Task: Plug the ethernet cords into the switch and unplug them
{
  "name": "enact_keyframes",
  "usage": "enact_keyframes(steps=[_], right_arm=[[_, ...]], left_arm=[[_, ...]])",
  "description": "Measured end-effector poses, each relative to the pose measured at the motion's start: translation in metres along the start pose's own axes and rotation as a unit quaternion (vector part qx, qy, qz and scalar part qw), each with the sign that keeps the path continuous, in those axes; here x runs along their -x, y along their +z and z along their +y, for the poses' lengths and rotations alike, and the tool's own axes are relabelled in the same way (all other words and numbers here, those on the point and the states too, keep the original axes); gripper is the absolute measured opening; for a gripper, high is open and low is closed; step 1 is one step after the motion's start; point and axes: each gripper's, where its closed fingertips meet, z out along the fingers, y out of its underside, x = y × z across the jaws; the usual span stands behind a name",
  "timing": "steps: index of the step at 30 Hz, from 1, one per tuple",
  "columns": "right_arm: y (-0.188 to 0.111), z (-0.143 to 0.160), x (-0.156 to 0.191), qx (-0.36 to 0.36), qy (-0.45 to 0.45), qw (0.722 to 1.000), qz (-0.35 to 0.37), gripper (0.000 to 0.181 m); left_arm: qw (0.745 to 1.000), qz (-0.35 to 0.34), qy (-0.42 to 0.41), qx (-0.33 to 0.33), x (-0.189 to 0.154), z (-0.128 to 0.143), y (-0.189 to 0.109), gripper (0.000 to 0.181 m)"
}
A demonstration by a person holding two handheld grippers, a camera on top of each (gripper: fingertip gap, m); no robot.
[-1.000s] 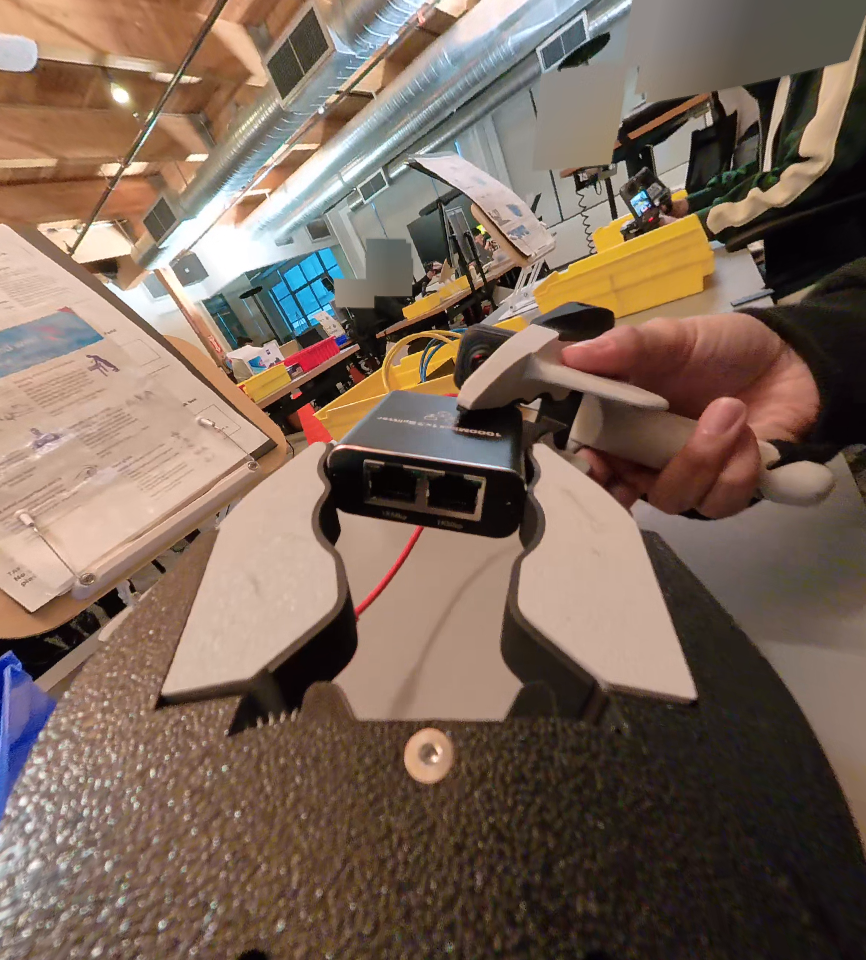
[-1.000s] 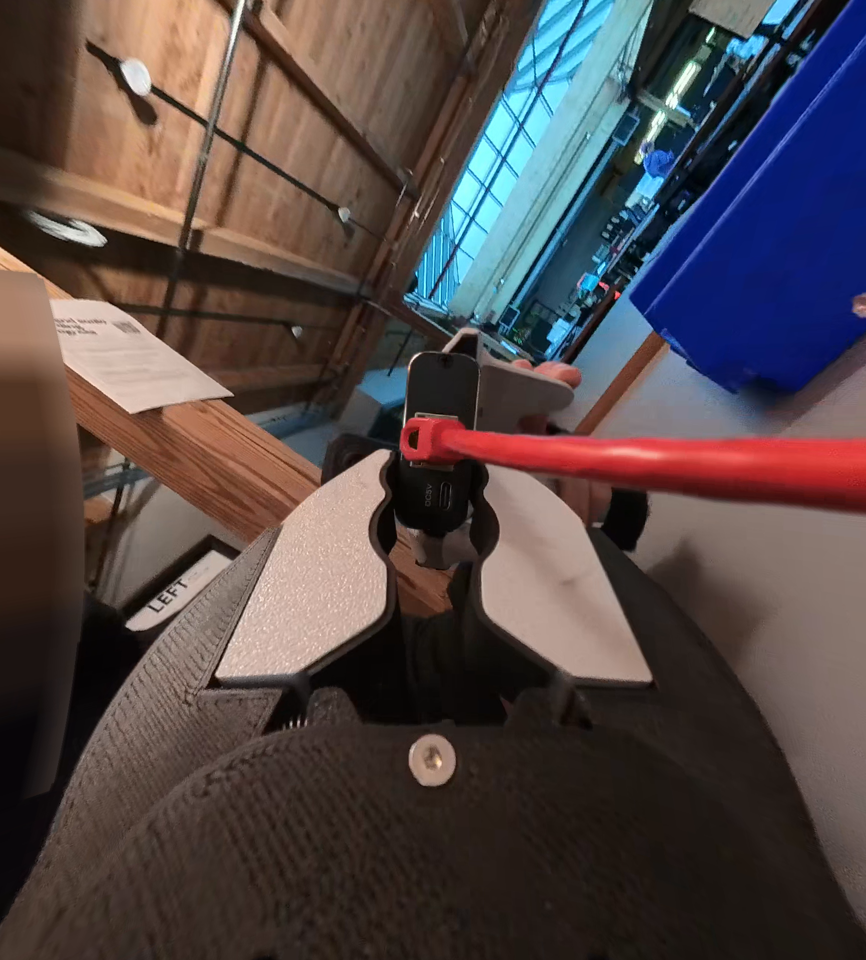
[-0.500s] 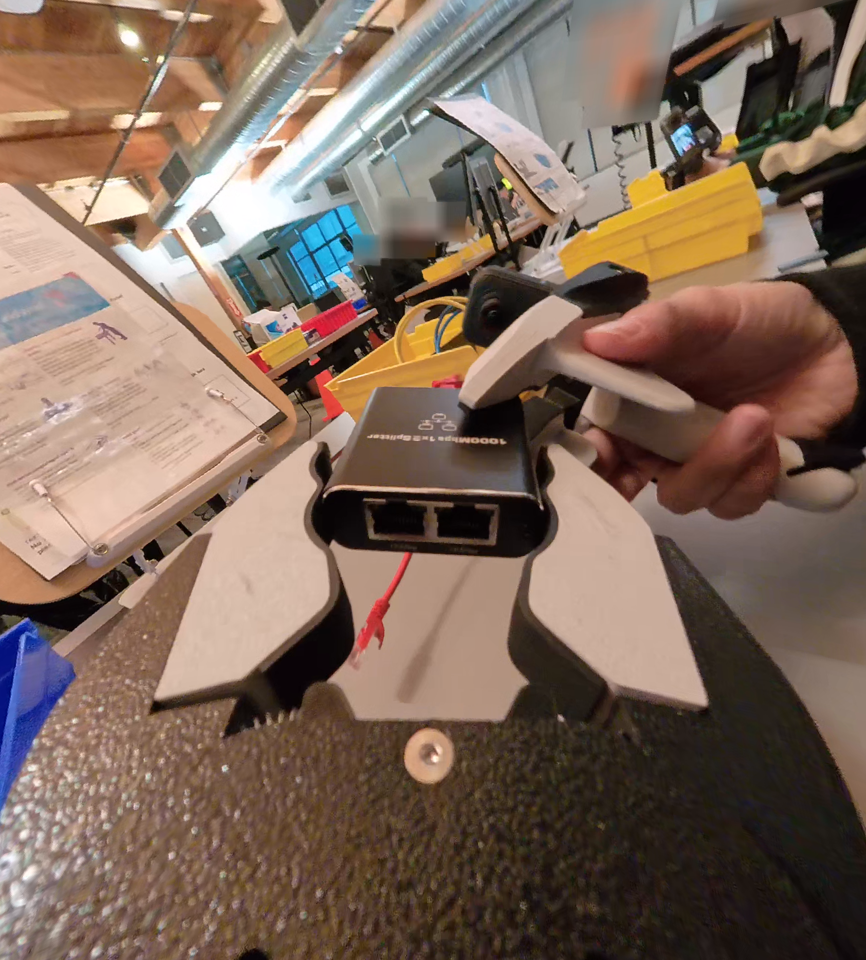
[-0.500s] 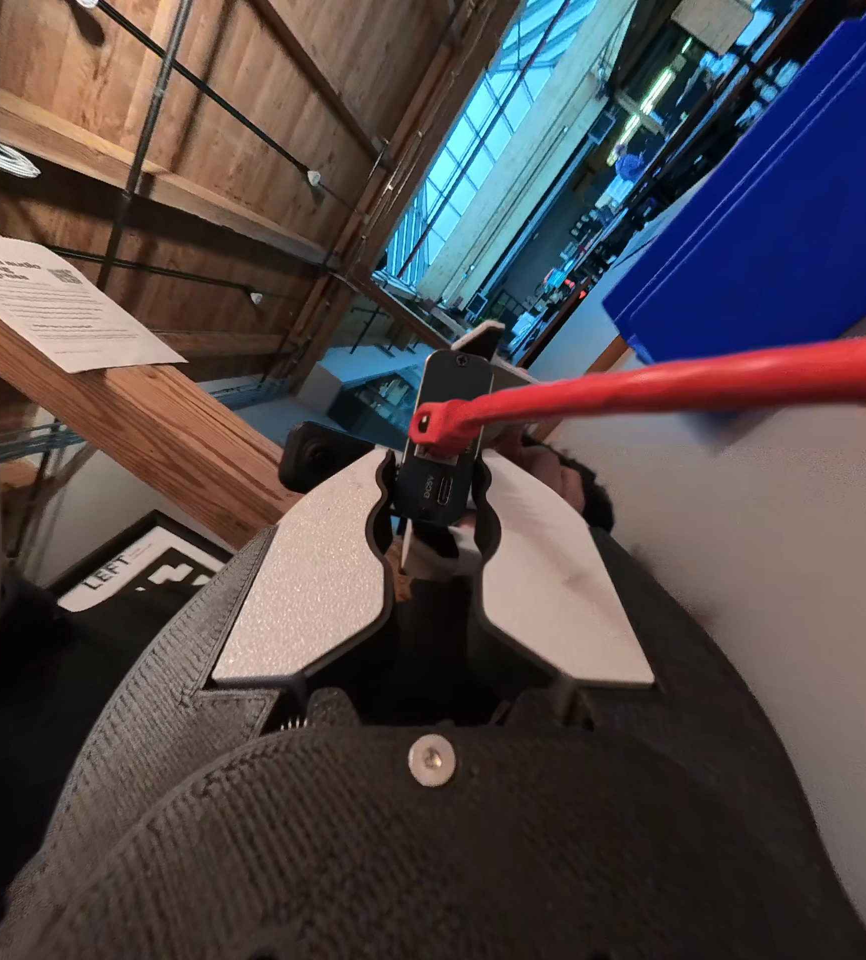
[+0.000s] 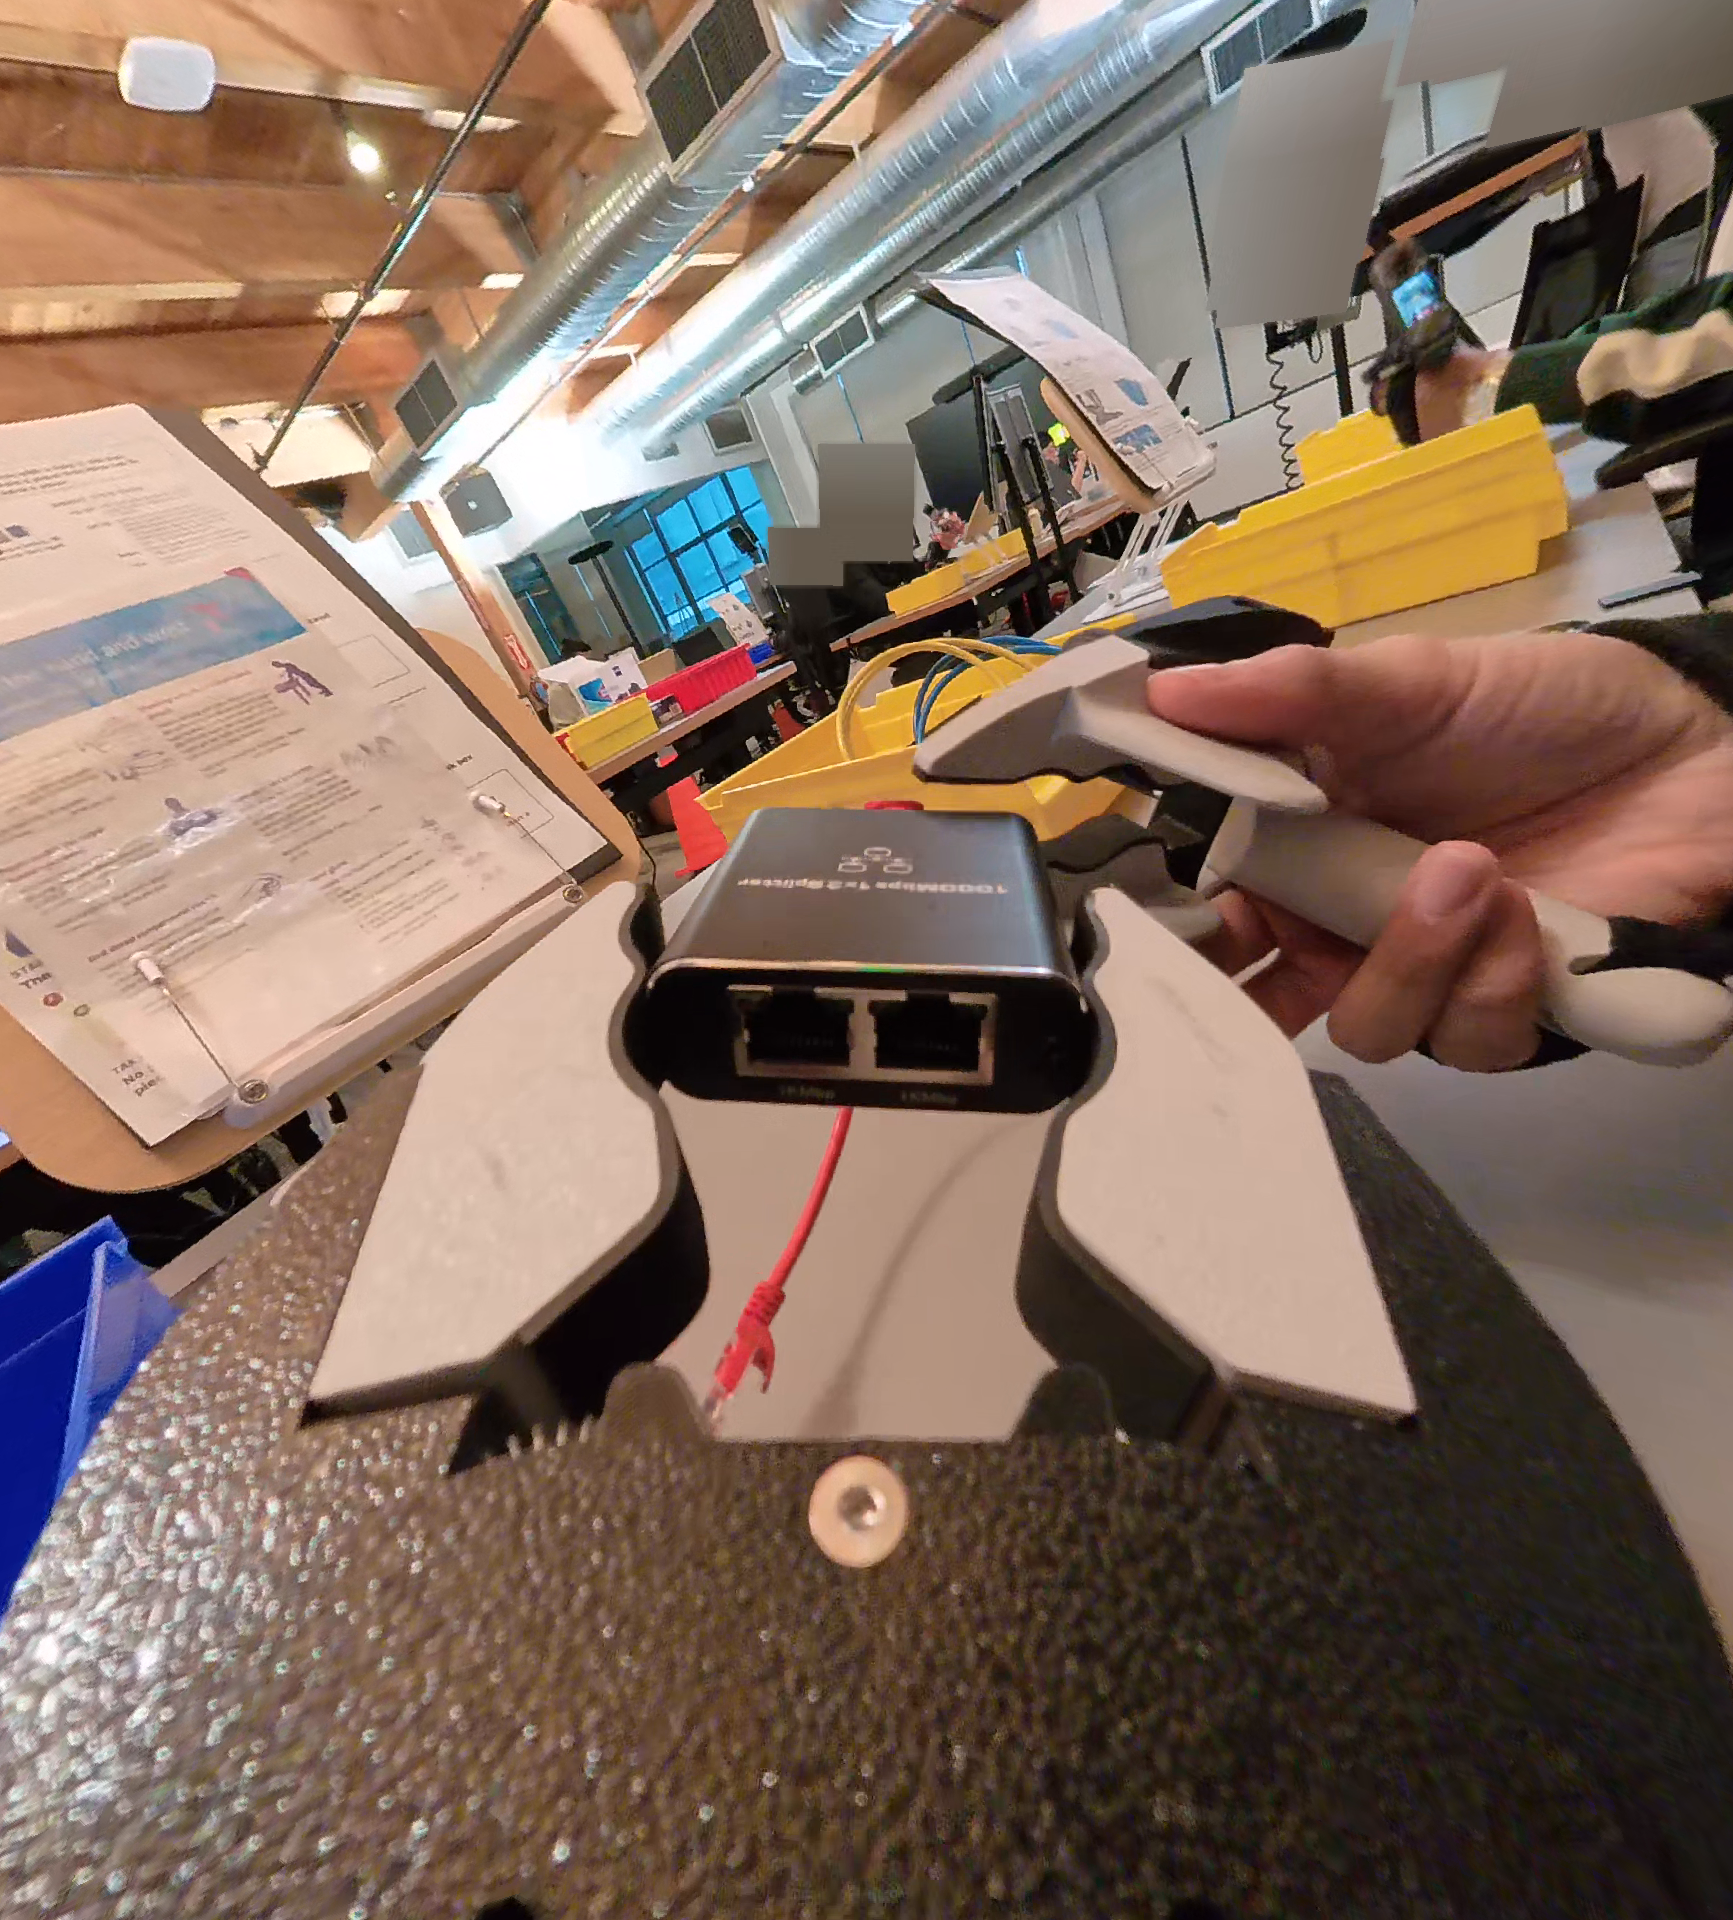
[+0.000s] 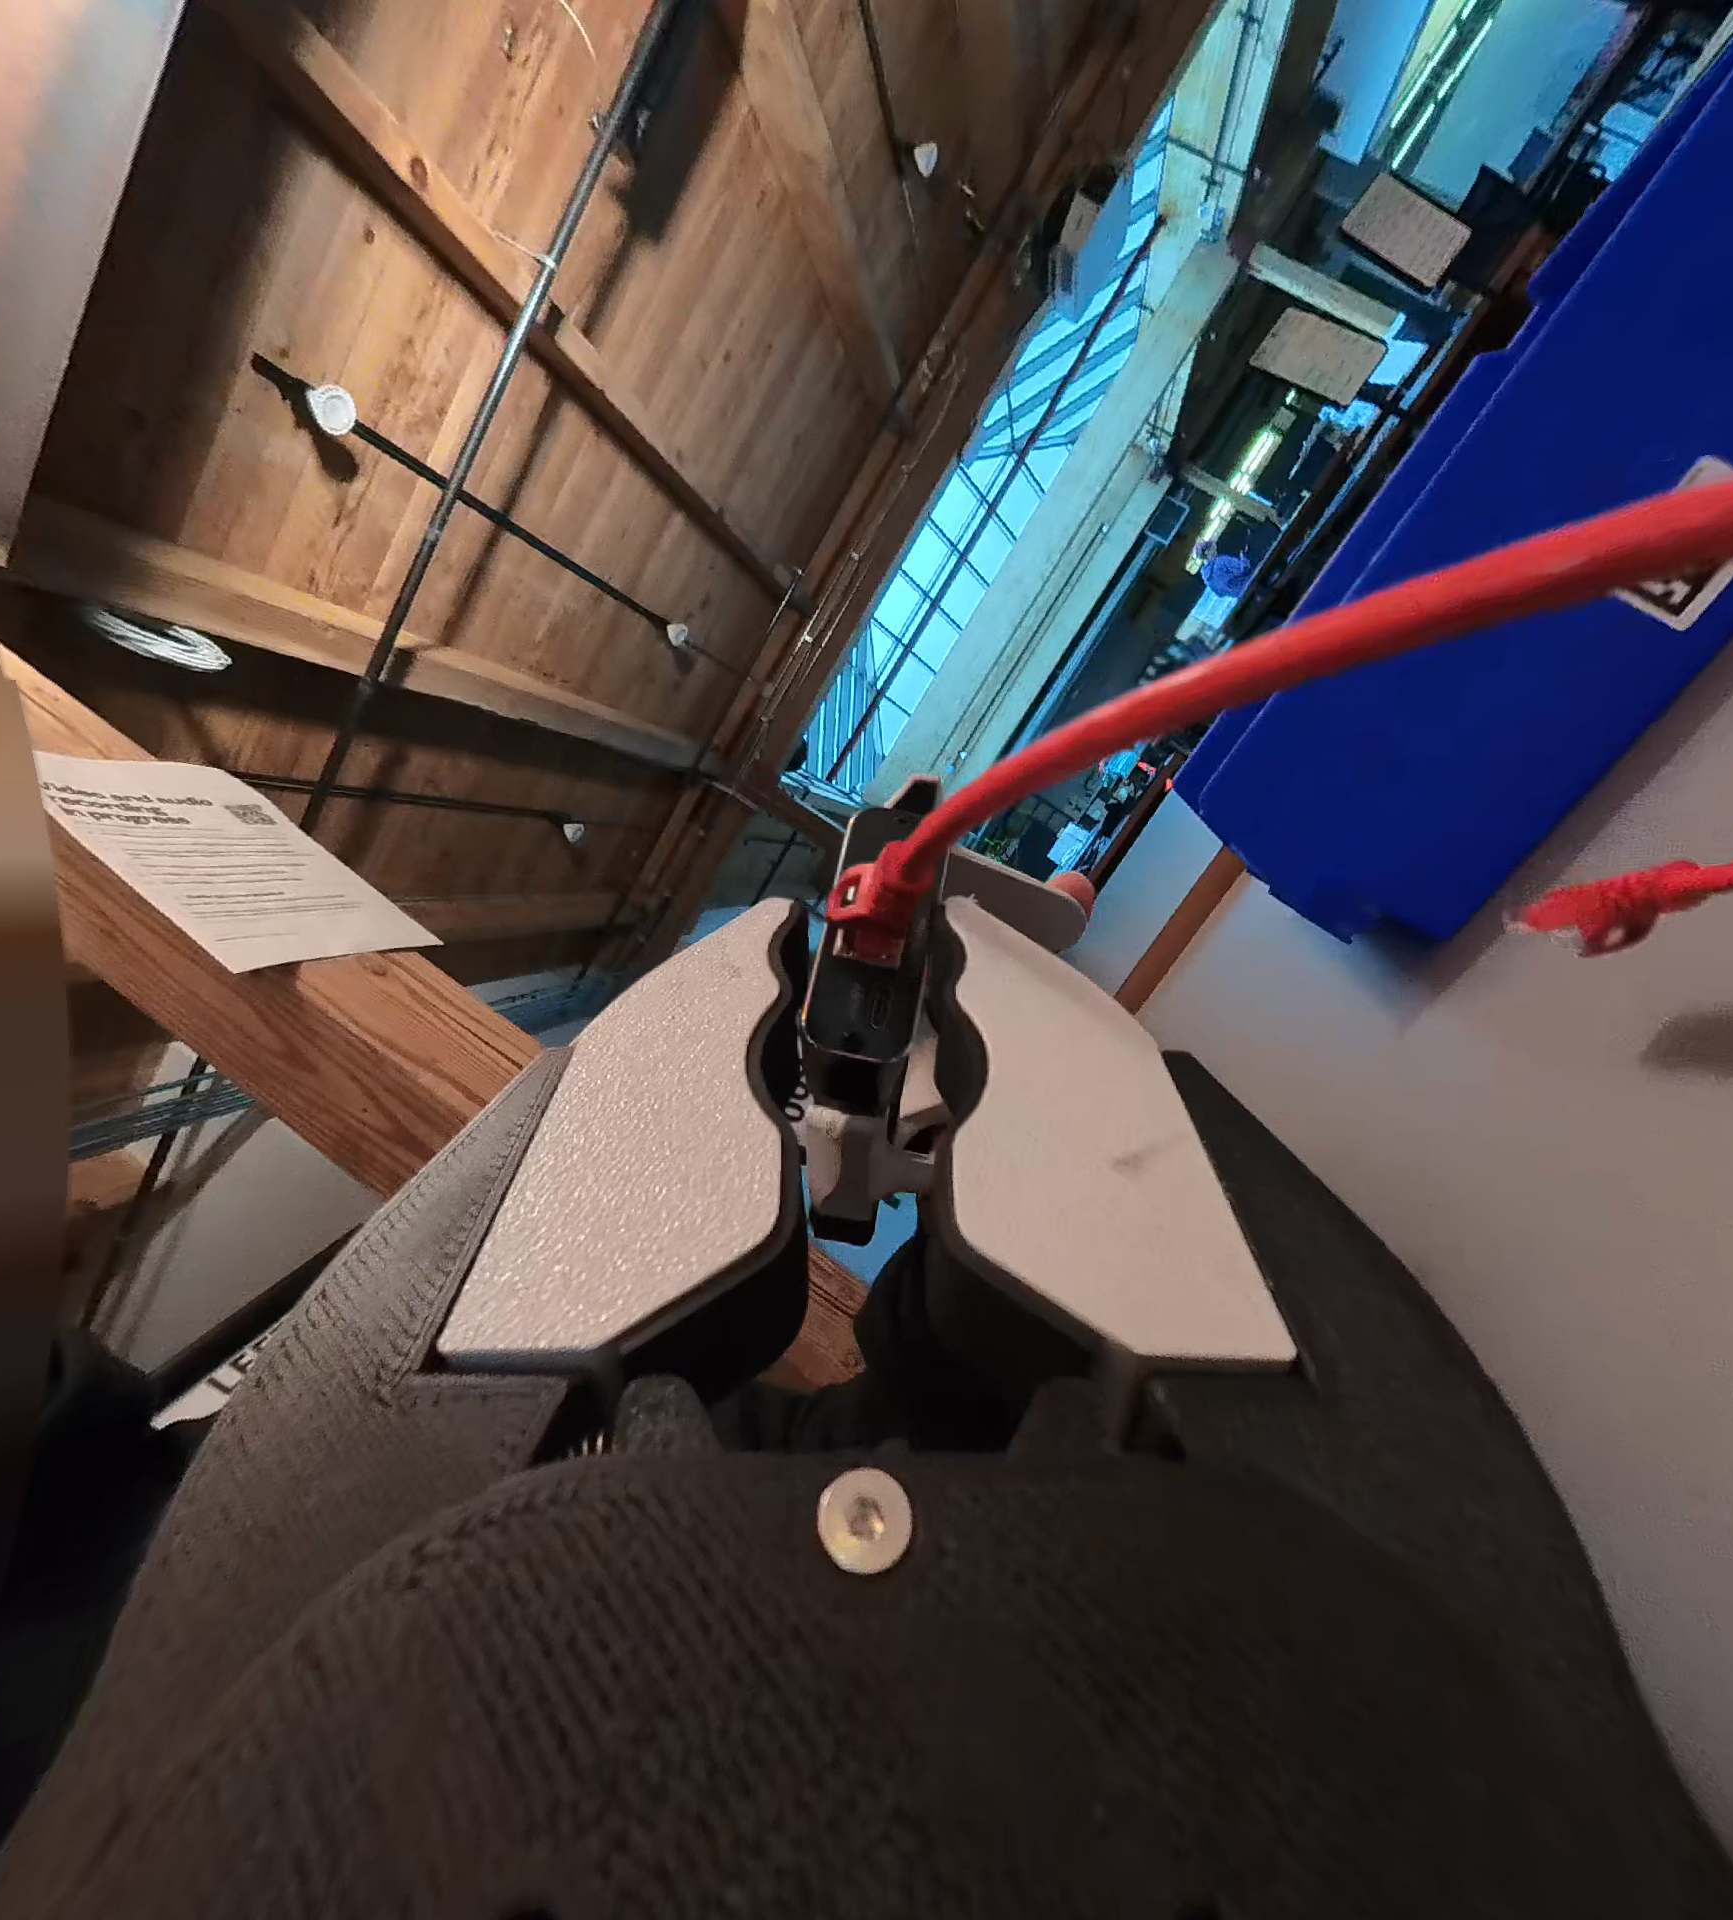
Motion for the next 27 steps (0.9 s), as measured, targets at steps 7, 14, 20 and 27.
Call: enact_keyframes(steps=[7, 14, 20, 27], right_arm=[[0.004, 0.003, -0.001, -0.021, 0.024, 0.999, 0.0, 0.014], [0.001, 0.0, -0.009, -0.069, 0.033, 0.997, 0.017, 0.013], [-0.002, -0.001, -0.011, -0.076, -0.011, 0.997, 0.027, 0.012], [-0.003, -0.004, -0.005, -0.043, -0.093, 0.995, 0.019, 0.012]], left_arm=[[1.0, -0.01, 0.021, 0.006, -0.001, 0.001, 0.002, 0.074], [0.998, -0.031, 0.045, 0.016, -0.001, 0.006, 0.005, 0.074], [0.997, -0.044, 0.057, 0.024, -0.003, 0.011, 0.008, 0.074], [0.996, -0.076, 0.053, 0.012, -0.003, 0.009, 0.013, 0.074]])
